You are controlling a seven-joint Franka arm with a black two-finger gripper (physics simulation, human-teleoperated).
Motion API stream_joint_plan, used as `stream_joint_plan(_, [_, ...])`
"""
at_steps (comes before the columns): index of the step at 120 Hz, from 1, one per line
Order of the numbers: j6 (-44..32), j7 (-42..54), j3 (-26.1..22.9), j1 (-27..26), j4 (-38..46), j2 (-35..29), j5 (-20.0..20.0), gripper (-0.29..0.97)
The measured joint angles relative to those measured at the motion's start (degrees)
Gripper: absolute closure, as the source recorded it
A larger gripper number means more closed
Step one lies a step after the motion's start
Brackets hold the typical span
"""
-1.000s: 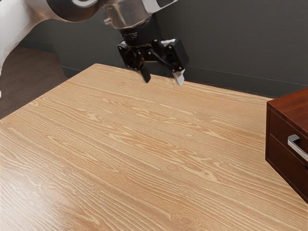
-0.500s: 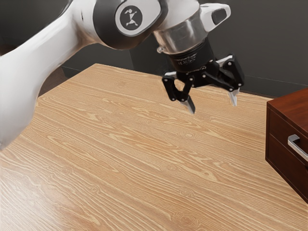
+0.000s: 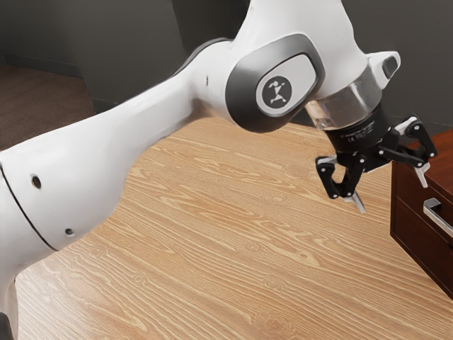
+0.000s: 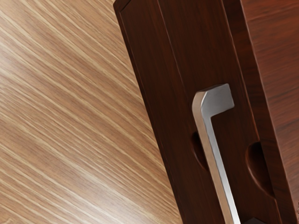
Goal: Pull the drawer handle with one arm to open the drawer
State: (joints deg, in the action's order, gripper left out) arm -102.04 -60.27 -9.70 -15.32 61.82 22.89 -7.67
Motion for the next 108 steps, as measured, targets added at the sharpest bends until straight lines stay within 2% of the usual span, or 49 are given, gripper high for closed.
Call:
stream_joint_plan(67, [-10.03, -7.42, 0.03, -1.94, 2.96, 3.46, -1.20, 0.05])
stream_joint_plan(108, [-12.44, -9.57, 0.03, -2.11, 4.41, 4.60, -1.21, 0.08])
